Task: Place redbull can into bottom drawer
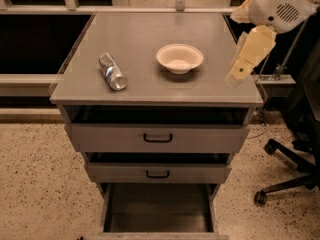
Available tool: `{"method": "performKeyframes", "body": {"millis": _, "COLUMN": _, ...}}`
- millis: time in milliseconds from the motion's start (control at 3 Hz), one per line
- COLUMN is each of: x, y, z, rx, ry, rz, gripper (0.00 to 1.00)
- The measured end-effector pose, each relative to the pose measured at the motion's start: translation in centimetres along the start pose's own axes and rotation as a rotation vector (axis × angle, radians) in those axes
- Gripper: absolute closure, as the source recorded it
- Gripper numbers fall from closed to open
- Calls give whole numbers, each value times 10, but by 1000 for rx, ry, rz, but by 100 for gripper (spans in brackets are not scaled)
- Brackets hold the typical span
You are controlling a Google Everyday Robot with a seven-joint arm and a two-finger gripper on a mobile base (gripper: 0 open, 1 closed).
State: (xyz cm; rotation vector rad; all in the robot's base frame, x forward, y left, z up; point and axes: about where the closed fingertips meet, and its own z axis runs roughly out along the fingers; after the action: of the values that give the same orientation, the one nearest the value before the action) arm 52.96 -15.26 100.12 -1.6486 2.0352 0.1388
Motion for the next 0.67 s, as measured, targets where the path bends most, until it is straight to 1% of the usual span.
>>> {"method": "performKeyframes", "body": {"millis": 333, "x": -5, "y": -5, "z": -2, "rx": 11, "ry": -11, "rz": -5, "gripper": 0}}
{"method": "performKeyframes", "body": {"millis": 667, "x": 0, "y": -12, "z": 4, "rx": 56, "ry": -15, "rz": 65, "gripper": 0}}
